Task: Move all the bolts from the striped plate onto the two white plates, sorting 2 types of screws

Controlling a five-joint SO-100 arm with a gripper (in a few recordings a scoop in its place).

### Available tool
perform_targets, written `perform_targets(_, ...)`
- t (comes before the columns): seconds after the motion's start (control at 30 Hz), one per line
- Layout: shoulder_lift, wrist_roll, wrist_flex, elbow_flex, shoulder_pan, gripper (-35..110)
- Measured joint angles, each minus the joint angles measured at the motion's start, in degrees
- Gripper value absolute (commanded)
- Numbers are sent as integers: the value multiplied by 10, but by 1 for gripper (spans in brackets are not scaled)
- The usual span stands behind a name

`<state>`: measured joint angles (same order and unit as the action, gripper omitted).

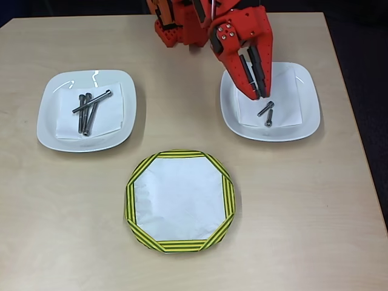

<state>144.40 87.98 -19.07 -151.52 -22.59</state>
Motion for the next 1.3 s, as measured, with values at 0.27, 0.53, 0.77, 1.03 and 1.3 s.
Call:
perform_targets(0.27,153,-160,25,-149,71,0)
perform_targets(0.53,296,-11,-191,-193,151,0)
perform_targets(0.77,415,13,-359,-212,189,0)
perform_targets(1.03,452,-48,-502,-223,216,0)
perform_targets(1.3,460,-120,-565,-265,234,0)
